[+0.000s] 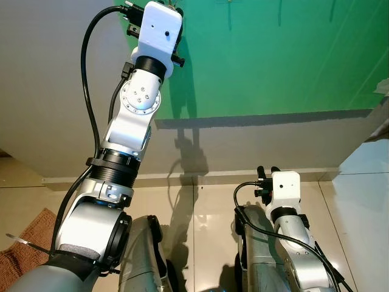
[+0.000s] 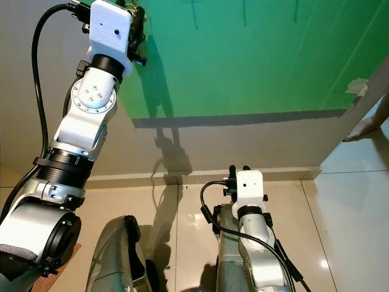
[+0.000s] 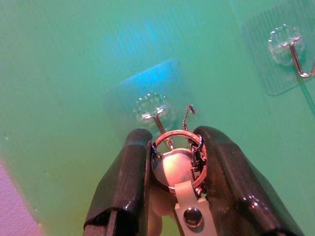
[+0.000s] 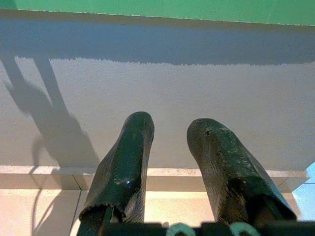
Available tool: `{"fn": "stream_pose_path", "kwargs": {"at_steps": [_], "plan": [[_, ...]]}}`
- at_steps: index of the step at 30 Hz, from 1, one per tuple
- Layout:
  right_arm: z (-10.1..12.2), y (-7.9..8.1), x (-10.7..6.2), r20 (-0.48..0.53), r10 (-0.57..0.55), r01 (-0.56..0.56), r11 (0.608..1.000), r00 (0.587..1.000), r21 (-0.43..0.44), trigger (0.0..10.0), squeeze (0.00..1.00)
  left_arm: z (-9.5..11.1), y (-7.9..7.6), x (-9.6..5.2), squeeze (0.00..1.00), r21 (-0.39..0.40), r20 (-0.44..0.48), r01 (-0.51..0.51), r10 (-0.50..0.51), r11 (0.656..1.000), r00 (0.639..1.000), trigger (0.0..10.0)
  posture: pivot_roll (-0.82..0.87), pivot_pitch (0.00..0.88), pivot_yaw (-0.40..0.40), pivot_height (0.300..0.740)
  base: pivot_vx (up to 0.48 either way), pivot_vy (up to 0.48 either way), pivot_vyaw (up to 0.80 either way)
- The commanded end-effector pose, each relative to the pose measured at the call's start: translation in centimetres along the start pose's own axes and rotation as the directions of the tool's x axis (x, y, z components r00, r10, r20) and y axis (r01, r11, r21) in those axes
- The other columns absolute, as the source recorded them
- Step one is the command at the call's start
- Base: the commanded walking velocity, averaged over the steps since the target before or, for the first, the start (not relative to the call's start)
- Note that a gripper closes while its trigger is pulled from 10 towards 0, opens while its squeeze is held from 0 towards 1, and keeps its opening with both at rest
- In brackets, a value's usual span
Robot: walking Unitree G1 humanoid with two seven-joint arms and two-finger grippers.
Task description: Hang keys on a hook
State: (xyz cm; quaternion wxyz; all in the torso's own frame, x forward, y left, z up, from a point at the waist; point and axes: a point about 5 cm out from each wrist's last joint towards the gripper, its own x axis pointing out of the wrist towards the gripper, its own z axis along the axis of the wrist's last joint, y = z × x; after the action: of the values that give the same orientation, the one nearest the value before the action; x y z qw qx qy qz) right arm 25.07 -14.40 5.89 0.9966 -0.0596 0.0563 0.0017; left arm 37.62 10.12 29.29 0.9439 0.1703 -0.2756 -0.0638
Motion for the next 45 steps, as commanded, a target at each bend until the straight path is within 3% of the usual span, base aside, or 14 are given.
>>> {"fn": "stream_pose_path", "kwargs": {"at_steps": [1,24,32,43,44,45], "plan": [[-0.2,0.3,-0.2,-0.016,0.012,-0.012,1.000,1.000,0.003,10.0,0.00,0.3,0.8,0.3,0.00,0.005,0.012,-0.032,0.032,0.999,0.999,0.0,-0.15,0.139,0.104,0.536,0.000,0.000,0.00],[-0.3,0.1,-0.6,-0.019,0.003,-0.003,1.000,1.000,-0.001,10.0,0.00,-0.3,0.8,1.8,0.00,0.025,-0.014,-0.023,0.023,0.999,1.000,0.0,-0.19,0.121,0.112,0.536,0.000,0.000,0.00],[-0.5,0.2,-0.7,-0.026,0.006,-0.006,1.000,1.000,0.004,10.0,0.00,-2.2,0.8,1.7,0.00,0.030,-0.136,-0.003,0.007,1.000,0.991,0.0,-0.18,0.129,0.114,0.536,0.000,0.000,0.00],[-0.6,0.3,-0.8,-0.032,0.008,-0.008,1.000,0.999,0.006,10.0,0.00,-2.8,0.4,1.7,0.00,0.033,-0.172,0.028,-0.021,0.999,0.985,0.0,-0.18,0.137,0.113,0.536,0.000,0.000,0.00],[-0.6,0.3,-0.8,-0.032,0.008,-0.008,1.000,0.999,0.006,10.0,0.00,-2.7,0.4,1.7,0.00,0.040,-0.166,0.029,-0.022,0.999,0.986,3.3,-0.18,0.137,0.113,0.536,0.000,0.000,0.00],[-0.6,0.3,-0.8,-0.033,0.008,-0.008,1.000,0.999,0.007,10.0,0.00,-2.6,0.4,1.7,0.00,0.046,-0.155,0.027,-0.020,0.999,0.988,10.0,-0.18,0.137,0.113,0.536,0.000,0.000,0.00]]}}
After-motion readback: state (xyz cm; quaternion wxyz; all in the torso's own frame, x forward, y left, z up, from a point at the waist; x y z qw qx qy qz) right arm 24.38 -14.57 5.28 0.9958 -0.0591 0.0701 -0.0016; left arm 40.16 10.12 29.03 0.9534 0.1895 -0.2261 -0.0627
